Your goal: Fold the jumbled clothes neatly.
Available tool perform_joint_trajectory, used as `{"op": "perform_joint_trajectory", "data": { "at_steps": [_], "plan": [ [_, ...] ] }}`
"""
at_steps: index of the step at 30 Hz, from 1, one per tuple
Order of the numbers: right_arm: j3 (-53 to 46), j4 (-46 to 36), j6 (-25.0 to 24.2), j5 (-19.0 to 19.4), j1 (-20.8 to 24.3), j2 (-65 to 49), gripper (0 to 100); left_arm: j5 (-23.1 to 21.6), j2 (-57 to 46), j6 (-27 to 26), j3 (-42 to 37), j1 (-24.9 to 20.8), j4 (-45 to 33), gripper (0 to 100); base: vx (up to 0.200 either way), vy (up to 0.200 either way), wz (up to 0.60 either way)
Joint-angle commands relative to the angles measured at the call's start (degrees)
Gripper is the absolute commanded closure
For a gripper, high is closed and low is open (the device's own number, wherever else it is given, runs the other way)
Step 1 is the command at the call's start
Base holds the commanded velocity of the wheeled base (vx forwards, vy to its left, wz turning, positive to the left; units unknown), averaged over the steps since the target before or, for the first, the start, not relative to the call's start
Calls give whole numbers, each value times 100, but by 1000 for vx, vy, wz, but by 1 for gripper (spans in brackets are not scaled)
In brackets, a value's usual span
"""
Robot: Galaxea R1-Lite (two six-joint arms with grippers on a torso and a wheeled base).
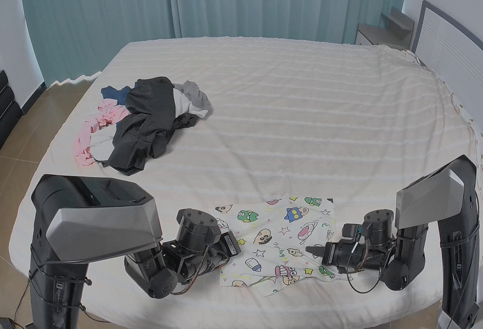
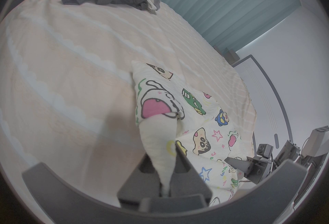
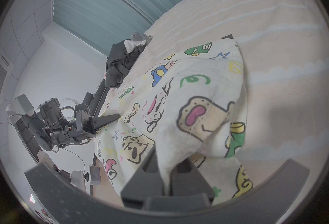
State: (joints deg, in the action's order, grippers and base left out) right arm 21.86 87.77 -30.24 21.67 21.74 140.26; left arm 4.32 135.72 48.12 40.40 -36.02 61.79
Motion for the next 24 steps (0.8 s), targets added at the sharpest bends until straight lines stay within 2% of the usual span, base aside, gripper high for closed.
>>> {"op": "perform_joint_trajectory", "data": {
  "at_steps": [1, 17, 24],
  "plan": [
    [3, 3, 1, 3, 6, 1, 100, 8, 7, 5, 3, 8, -1, 100, 0, 200, 0],
    [3, 3, -8, 3, 6, 10, 100, 25, 42, -4, 3, 34, 8, 100, 0, 200, 0],
    [-15, 3, 1, -32, 15, 18, 100, 25, 51, 5, -6, 43, 8, 100, 0, 0, 0]
  ]
}}
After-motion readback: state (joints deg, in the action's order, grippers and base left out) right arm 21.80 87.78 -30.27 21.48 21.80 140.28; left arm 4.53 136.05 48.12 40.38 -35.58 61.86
